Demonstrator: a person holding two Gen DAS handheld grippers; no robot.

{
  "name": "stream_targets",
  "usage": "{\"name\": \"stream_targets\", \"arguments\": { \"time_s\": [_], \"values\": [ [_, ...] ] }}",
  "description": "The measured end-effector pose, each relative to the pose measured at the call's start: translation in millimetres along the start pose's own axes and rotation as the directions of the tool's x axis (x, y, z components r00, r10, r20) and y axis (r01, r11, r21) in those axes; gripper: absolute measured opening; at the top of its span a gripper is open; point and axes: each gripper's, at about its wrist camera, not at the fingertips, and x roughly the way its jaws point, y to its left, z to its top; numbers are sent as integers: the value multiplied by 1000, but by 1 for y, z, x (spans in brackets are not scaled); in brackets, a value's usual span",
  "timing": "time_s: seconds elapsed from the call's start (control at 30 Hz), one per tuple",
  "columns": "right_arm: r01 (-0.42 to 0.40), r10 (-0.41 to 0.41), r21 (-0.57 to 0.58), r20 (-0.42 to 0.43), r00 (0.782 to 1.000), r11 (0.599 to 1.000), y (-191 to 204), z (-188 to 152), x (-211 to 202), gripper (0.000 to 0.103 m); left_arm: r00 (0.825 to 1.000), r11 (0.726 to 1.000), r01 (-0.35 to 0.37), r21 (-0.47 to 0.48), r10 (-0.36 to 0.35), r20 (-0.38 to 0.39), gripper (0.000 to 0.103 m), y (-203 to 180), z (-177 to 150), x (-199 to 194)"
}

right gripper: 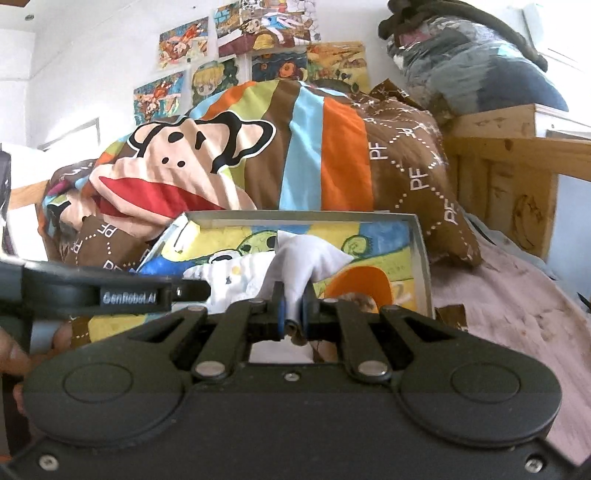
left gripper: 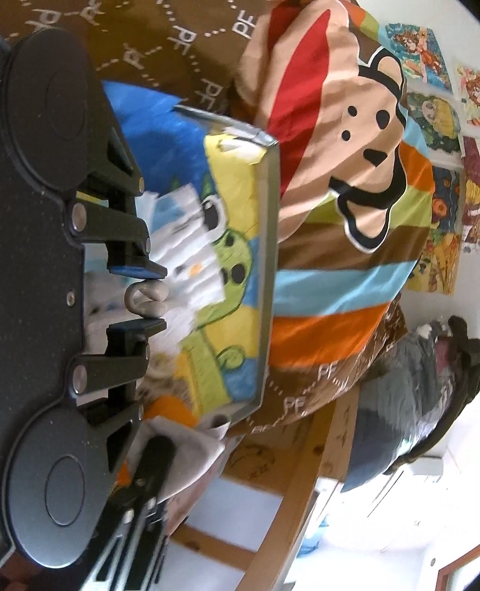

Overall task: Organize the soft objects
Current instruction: 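Carry the earbud piece and cloth square over the tray and lower them, then open both grippers to release the earbud piece and cloth in the tray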

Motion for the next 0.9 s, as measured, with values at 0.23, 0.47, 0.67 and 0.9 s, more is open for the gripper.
{"name": "stream_targets", "arguments": {
  "time_s": [0.23,0.47,0.67,0.9],
  "values": [
    [-18,13,-61,-77,997,998,15,-6,42,3,999,999,-14,45,16,-29,24,7,2,25],
    [-32,11,-106,-185,983,994,34,-26,69,4,997,999,-9,47,12,-70,25,9,-10,35],
    [-15,-3,-108,-169,986,994,35,-26,68,8,997,998,7,55,-3,-76,28,5,-9,35],
    [-18,3,-101,-144,990,995,25,-19,52,36,997,998,18,53,-13,-79,33,0,-5,33]
  ]
}}
